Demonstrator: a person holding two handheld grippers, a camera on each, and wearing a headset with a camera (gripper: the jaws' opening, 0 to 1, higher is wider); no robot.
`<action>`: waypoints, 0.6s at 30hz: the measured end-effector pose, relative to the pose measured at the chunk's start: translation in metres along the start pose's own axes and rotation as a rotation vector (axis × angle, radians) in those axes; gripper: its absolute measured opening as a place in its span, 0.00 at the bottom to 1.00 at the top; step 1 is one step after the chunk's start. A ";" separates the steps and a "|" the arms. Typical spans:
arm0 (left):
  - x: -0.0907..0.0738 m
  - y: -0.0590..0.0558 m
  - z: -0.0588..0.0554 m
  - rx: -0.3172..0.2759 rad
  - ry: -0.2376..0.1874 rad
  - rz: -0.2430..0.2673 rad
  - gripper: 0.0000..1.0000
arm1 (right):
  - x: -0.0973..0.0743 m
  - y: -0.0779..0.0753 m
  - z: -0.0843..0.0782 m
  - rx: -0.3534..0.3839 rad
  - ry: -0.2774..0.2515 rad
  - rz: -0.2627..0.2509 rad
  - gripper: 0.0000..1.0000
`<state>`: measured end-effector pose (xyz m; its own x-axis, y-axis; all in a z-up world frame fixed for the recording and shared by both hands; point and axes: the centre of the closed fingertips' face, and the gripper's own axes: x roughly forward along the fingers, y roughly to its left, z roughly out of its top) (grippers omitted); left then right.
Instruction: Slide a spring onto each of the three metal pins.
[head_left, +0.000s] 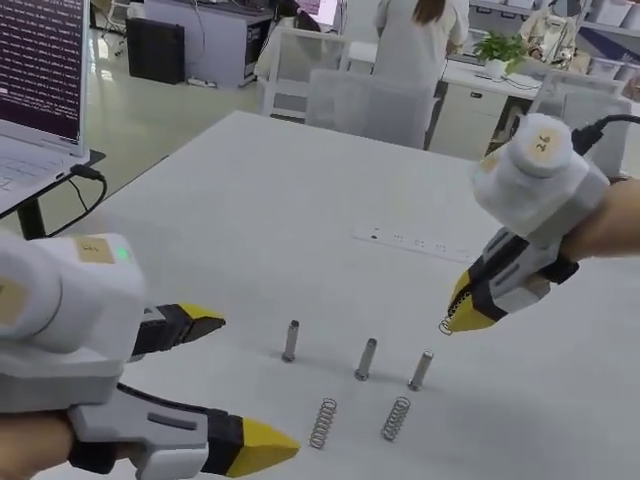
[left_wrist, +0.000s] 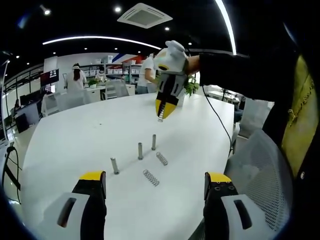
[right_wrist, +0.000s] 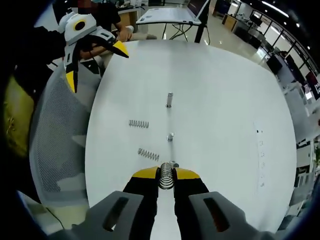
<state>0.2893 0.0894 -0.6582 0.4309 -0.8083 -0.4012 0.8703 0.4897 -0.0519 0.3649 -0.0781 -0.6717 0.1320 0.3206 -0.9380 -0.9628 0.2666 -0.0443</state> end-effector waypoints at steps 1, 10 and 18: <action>0.000 0.000 0.000 0.000 0.001 -0.001 0.77 | 0.002 -0.002 -0.001 0.003 0.005 0.006 0.08; 0.001 0.000 -0.005 -0.002 0.018 -0.002 0.76 | 0.026 -0.012 -0.017 0.057 0.039 0.051 0.08; 0.002 0.000 -0.009 -0.006 0.026 -0.005 0.75 | 0.036 -0.010 -0.016 0.060 0.037 0.061 0.08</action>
<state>0.2881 0.0907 -0.6675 0.4202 -0.8022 -0.4242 0.8710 0.4876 -0.0594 0.3759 -0.0840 -0.7106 0.0640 0.3046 -0.9503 -0.9528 0.3020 0.0326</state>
